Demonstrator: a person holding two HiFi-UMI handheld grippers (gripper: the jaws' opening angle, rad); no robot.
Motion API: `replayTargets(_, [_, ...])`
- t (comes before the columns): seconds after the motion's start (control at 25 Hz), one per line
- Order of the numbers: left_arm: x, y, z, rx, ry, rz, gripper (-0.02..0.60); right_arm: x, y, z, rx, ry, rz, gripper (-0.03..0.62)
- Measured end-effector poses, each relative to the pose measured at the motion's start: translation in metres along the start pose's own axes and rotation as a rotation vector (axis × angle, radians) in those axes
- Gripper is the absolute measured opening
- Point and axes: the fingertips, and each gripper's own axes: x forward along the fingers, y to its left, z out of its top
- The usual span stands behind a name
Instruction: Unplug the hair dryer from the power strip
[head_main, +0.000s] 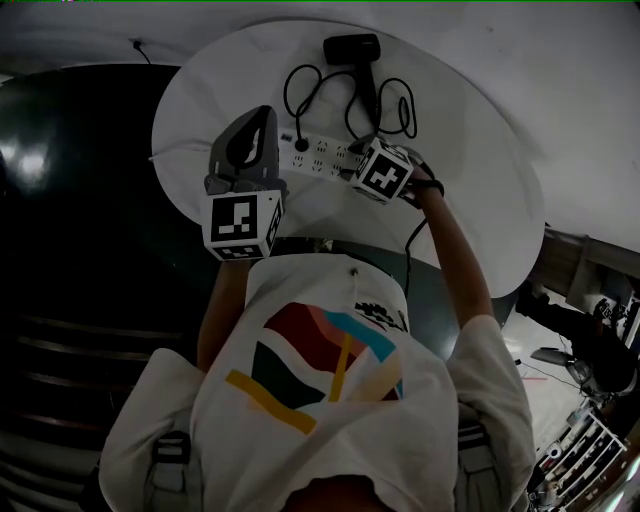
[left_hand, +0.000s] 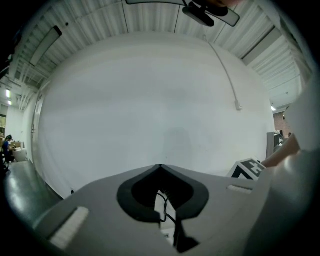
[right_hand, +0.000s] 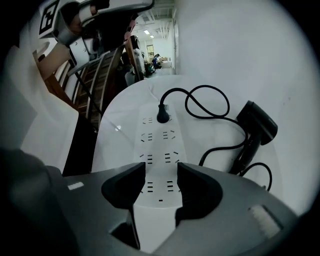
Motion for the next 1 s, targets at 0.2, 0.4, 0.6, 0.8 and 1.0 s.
replayTargets(0.2, [0.005,-0.001,-0.011,0.013,0.014,-0.014,0.0,0.002,0.006,0.002,-0.033,0.08,0.002,0.215])
replayTargets(0.4, [0.009,-0.006,-0.034,-0.031,0.008,-0.028,0.145,0.001,0.007,0.001,-0.025,0.116,-0.005,0.218])
replayTargets(0.6, [0.019,-0.02,-0.094,-0.027,0.117,-0.068,0.175,0.002,0.006,0.002,-0.025,0.132,-0.001,0.218])
replayTargets(0.8, [0.027,-0.043,-0.138,0.034,0.232,-0.122,0.181,0.002,0.006,0.003,-0.024,0.131,-0.002,0.216])
replayTargets(1.0, [0.037,-0.049,-0.158,0.047,0.285,-0.126,0.13,0.002,0.006,0.003,-0.014,0.132,-0.003,0.218])
